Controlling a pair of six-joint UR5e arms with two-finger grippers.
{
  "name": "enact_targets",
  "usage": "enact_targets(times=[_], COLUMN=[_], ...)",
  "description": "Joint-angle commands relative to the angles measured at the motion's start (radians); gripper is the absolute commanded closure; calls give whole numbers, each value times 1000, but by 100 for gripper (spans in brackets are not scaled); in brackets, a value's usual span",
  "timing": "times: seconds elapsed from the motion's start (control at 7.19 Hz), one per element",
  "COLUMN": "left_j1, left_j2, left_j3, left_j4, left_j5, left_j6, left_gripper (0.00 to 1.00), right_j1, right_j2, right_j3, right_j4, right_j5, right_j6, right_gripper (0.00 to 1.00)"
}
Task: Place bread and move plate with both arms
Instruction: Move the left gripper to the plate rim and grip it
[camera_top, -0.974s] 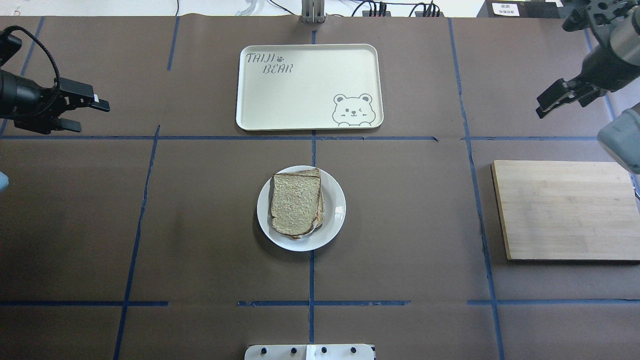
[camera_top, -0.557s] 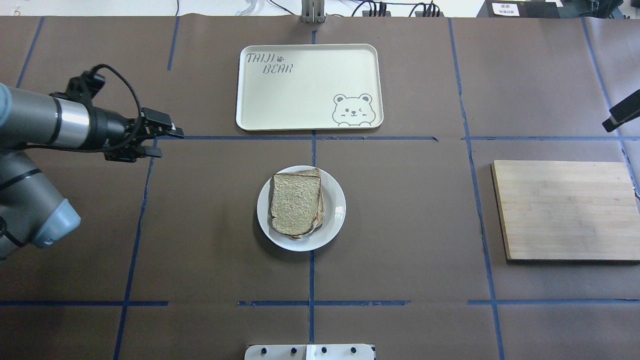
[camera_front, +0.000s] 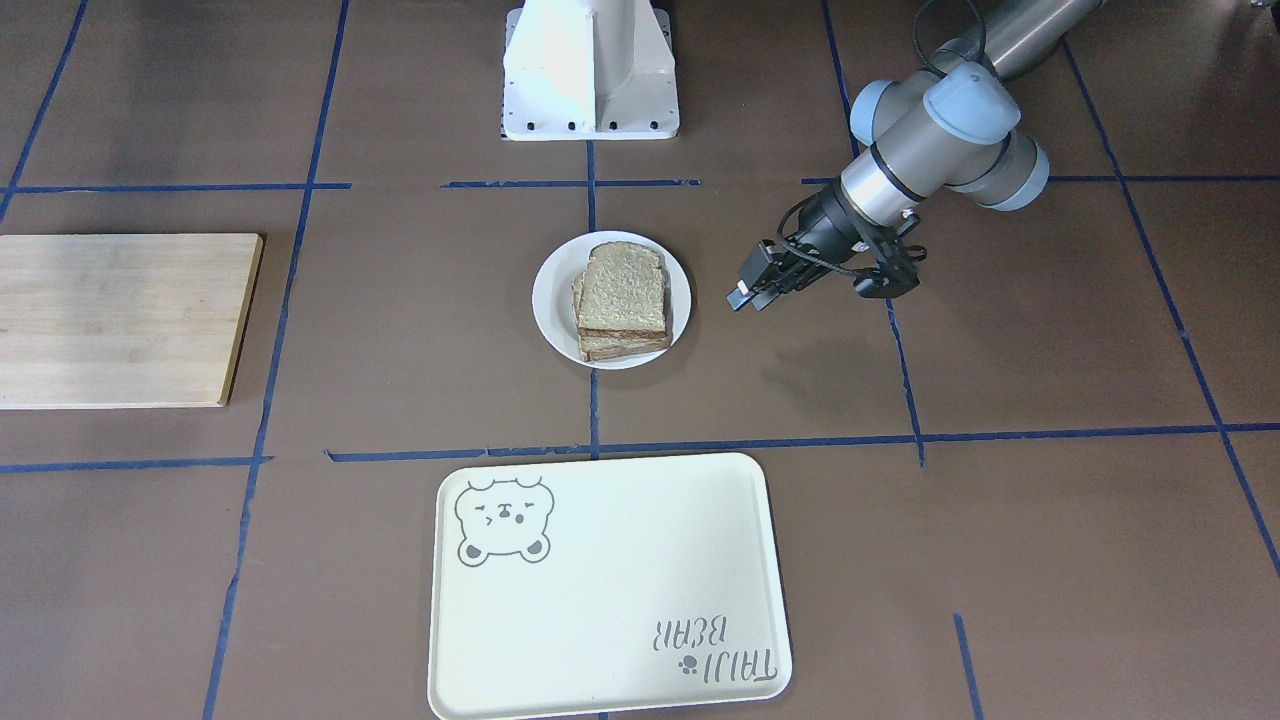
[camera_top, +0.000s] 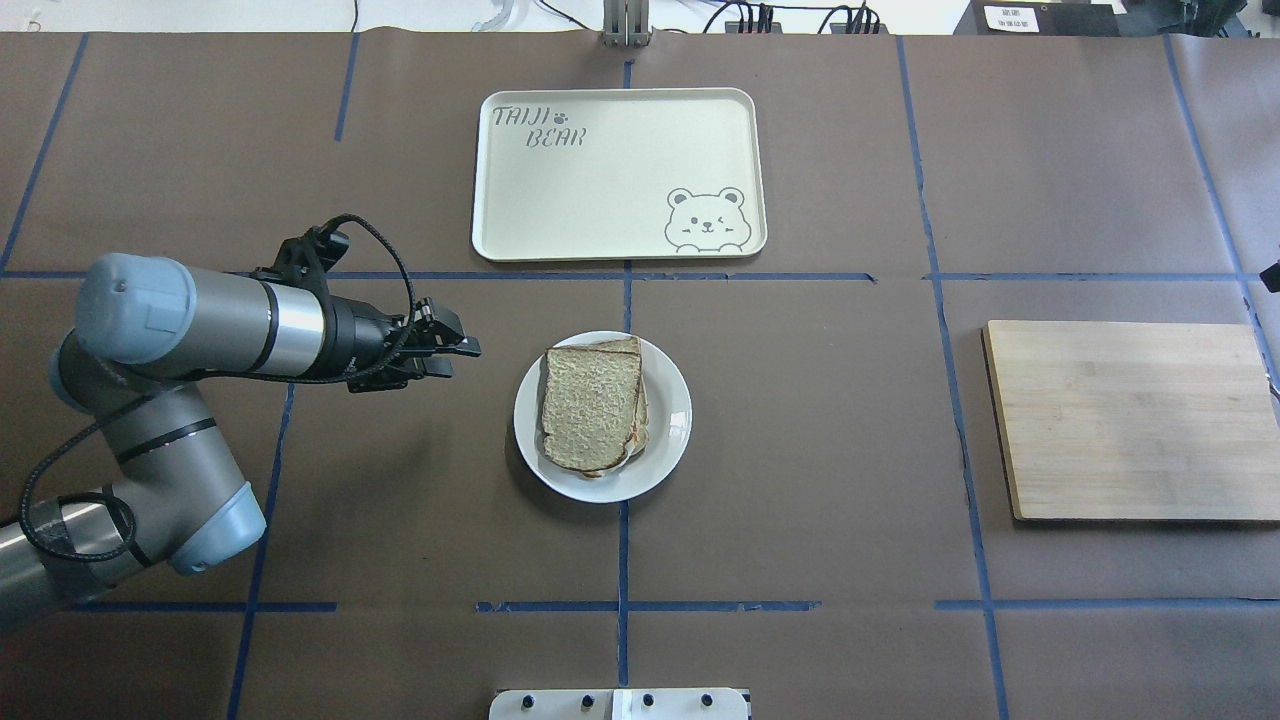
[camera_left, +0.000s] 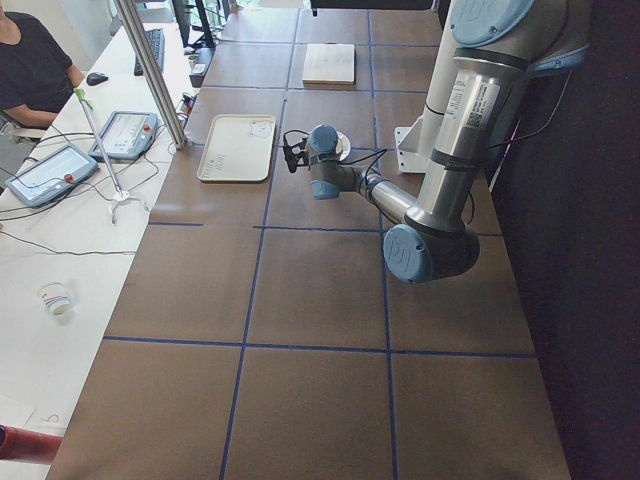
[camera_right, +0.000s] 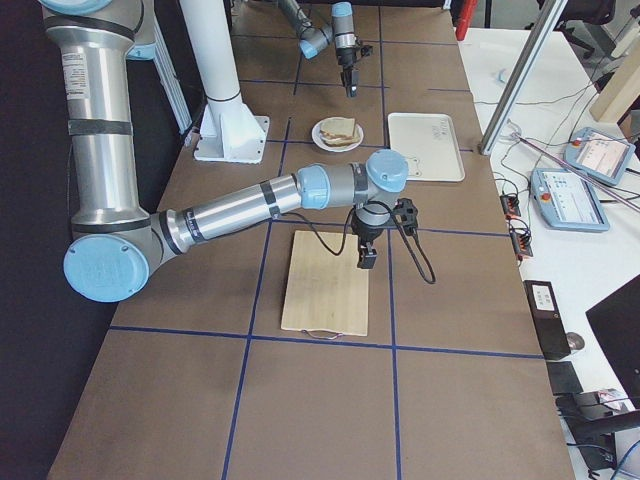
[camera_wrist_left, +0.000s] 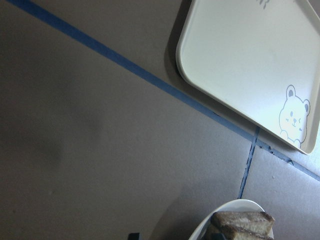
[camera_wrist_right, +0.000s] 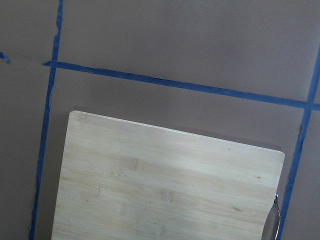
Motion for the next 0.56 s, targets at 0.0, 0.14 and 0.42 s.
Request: enact_targets(times=[0.0, 0.14, 0.42], left_j1=[92, 101, 109], left_j2=[-13, -19, -62], left_j3=[16, 53, 159], left_j4=[-32, -83, -169], left_j5=[102, 104, 106], left_j6=[-10, -10, -12], left_gripper=[49, 49, 49], right_j1=[6, 7, 21], right_j2=[-13, -15, -18], right_j3=[-1, -2, -4], right_j4=[47, 46, 47], right_j5=[0, 2, 2], right_j6=[9, 11, 8], right_gripper=[1, 1, 1])
